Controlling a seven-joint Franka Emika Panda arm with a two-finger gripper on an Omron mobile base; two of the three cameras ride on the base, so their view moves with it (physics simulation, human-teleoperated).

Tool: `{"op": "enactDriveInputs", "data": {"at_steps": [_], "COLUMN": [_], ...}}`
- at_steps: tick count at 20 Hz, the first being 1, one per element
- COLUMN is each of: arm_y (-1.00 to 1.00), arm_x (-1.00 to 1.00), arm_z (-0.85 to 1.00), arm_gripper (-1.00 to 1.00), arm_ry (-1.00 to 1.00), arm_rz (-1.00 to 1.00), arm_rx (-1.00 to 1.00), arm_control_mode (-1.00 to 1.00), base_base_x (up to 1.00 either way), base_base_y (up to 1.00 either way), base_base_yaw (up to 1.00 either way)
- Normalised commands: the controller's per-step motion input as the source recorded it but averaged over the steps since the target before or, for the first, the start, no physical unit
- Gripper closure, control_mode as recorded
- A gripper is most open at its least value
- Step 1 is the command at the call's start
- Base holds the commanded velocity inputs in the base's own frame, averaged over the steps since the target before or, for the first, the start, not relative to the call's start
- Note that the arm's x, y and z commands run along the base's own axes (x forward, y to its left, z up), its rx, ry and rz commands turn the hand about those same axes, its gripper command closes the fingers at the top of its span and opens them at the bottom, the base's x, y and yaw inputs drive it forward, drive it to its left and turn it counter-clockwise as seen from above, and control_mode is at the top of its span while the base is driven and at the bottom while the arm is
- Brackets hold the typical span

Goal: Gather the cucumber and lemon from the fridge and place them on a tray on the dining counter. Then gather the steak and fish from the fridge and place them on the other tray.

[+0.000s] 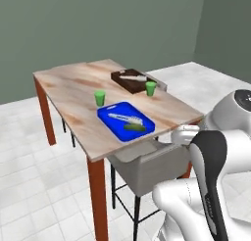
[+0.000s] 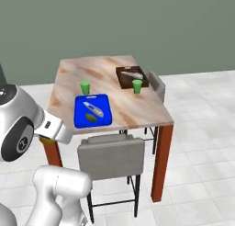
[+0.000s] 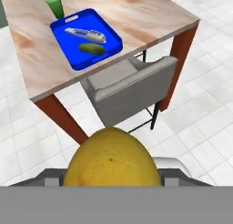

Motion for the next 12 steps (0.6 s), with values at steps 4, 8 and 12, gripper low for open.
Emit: {"op": "enactDriveInputs", "data": {"at_steps": [4,8,12], "arm_y": [0.0,0.0,0.0], "arm_x": [0.0,0.0,0.0], "arm_z": [0.0,0.0,0.0], "arm_gripper": [1.0,1.0,1.0], "arm_ry": [0.0,0.0,0.0], "arm_rz": [0.0,0.0,0.0], "arm_rx": [0.0,0.0,0.0], "arm_control_mode": [1.0,1.0,1.0], "base_base_x": [0.33,0.09,0.14], "base_base_y": [-0.34,-0.45,-0.4], "base_base_yaw": [0.33,0.3,0.3]}}
